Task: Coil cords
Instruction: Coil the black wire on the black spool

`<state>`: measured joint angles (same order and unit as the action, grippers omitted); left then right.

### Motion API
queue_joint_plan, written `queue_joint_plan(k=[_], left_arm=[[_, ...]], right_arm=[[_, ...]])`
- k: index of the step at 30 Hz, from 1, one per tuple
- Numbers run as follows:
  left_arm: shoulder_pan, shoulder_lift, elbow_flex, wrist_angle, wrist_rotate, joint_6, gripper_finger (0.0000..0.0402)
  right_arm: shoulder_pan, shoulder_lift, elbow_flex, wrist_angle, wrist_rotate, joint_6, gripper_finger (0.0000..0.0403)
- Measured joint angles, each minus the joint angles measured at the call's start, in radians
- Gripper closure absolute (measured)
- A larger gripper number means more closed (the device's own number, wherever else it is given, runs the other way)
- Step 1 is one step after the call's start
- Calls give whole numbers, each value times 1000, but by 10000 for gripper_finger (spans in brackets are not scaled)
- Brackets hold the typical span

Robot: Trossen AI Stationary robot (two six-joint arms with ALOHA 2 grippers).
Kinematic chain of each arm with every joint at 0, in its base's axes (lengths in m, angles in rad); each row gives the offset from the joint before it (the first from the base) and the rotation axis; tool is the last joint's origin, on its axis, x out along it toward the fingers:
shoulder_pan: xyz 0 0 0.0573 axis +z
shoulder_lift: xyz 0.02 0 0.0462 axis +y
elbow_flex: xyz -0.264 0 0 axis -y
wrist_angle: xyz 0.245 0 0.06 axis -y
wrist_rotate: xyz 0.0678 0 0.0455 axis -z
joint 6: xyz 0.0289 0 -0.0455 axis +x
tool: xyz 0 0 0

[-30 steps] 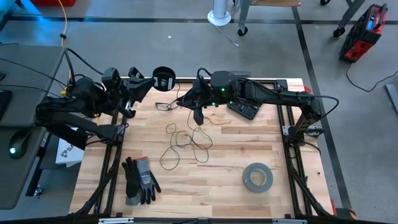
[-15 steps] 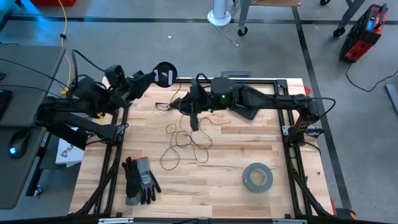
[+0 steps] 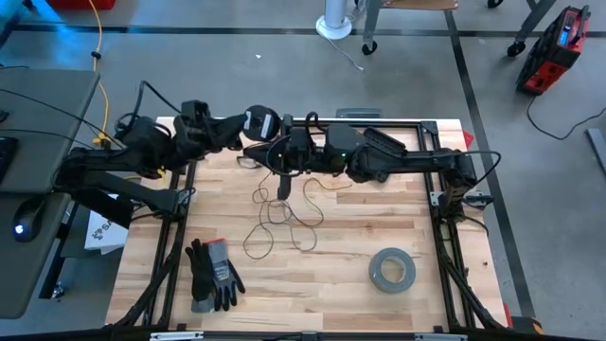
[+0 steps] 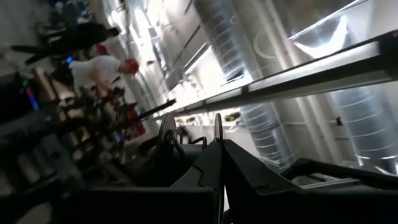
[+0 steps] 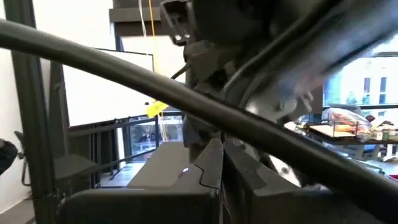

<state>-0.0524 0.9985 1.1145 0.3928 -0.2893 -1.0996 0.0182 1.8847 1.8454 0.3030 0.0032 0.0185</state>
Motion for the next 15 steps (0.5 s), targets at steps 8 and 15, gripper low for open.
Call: queue_joint_plan(k=[8, 15], left_arm=[[-43, 2, 0, -36, -7, -100, 401], [-87, -16, 1, -161, 62, -205, 401]], right_arm=[[-21, 0, 0, 7, 16, -1, 403], [-52, 0, -1, 6, 48, -49, 403]])
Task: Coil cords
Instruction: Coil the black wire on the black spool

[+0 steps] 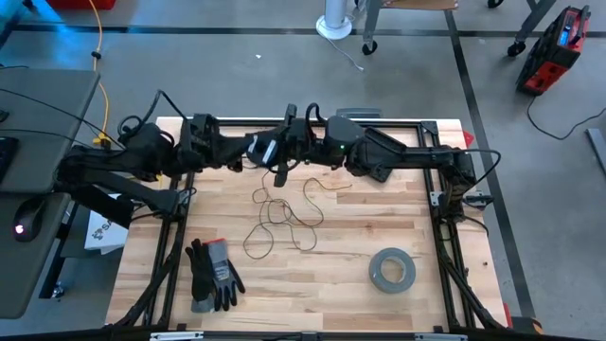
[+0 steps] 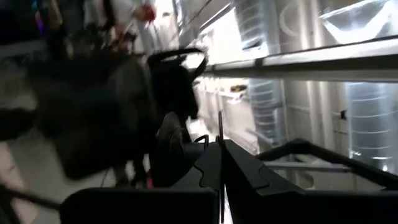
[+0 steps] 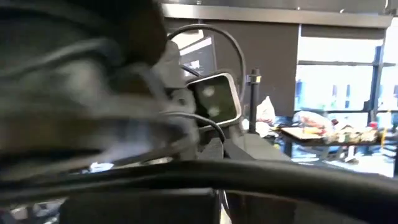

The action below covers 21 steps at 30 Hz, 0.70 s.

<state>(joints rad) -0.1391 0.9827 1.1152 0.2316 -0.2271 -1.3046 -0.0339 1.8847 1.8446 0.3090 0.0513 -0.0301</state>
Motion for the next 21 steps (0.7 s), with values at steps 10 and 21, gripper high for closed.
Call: queue_joint_plan(k=[10, 21], left_arm=[[-25, -116, 0, -237, -2, 109, 401], [-25, -207, -2, -664, -131, 390, 401]], right_arm=[[-58, 0, 0, -126, 0, -91, 403], [-127, -66, 0, -384, 2, -129, 403]])
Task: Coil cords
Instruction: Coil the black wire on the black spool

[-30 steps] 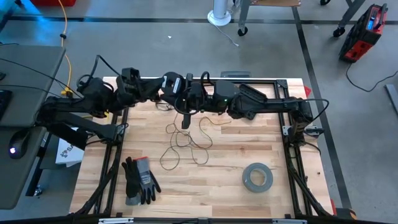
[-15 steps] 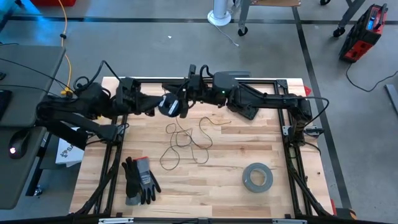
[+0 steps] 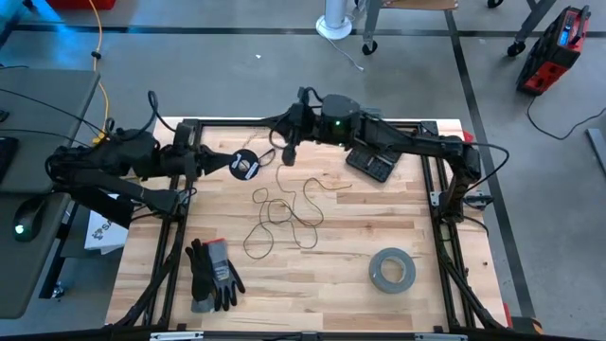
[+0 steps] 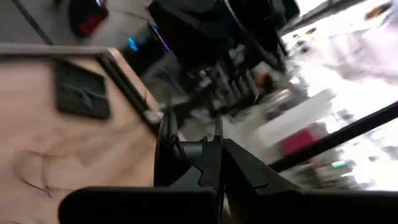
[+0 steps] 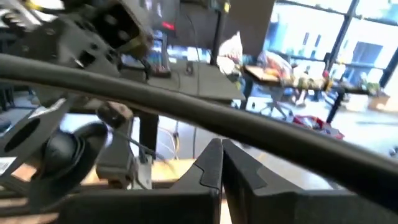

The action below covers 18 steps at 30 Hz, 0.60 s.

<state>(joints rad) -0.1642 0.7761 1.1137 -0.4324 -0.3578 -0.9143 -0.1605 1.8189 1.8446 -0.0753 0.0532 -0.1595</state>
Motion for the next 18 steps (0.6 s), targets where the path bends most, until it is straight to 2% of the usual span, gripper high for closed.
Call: queue_joint_plan(k=[7, 10, 12, 18], left_arm=[[29, 19, 0, 78, -166, 379, 401], [40, 21, 0, 138, -142, 566, 401], [40, 20, 4, 141, -104, 635, 401], [39, 50, 101, -44, -57, 666, 401]], right_arm=[[-1, -47, 0, -155, -32, 11, 403], [6, -61, 0, -202, -35, 26, 403], [10, -75, 0, -228, -34, 23, 403], [10, -87, 1, -298, -67, 123, 402]])
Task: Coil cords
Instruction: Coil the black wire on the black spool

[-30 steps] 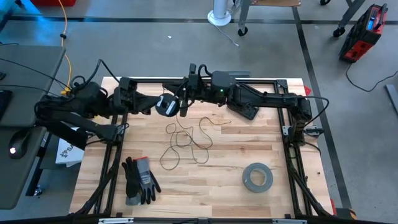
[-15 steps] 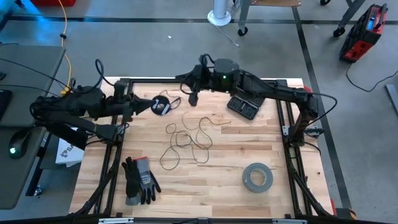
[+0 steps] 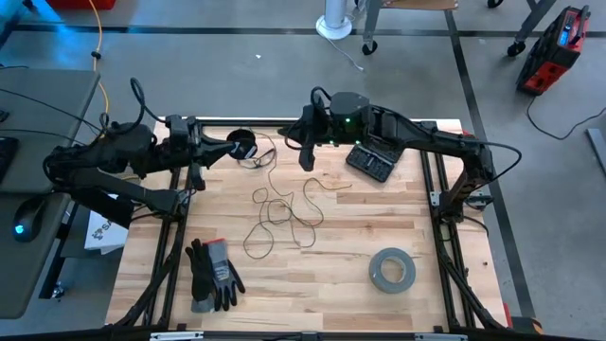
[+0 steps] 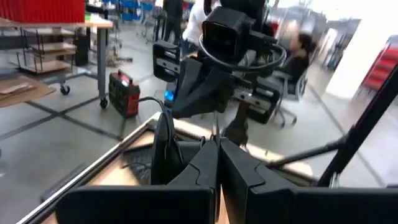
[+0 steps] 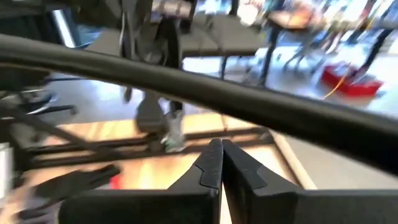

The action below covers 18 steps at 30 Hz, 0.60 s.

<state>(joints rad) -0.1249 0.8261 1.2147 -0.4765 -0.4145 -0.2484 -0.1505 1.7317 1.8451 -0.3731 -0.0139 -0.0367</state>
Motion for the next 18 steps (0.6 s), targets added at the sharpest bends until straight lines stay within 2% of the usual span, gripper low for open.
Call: queue_joint_plan(k=[3, 6, 13, 18], left_arm=[[0, 33, 61, -58, 13, 41, 401], [0, 69, 124, -87, 13, 96, 401], [0, 149, 223, -97, 13, 176, 401], [0, 184, 252, -97, 13, 182, 401]], right_arm=[[-2, 7, 0, -39, -78, 63, 385], [-1, 21, 0, -39, -111, 125, 342], [0, 54, 0, -26, -28, 234, 217], [0, 67, 0, -29, -22, 247, 181]])
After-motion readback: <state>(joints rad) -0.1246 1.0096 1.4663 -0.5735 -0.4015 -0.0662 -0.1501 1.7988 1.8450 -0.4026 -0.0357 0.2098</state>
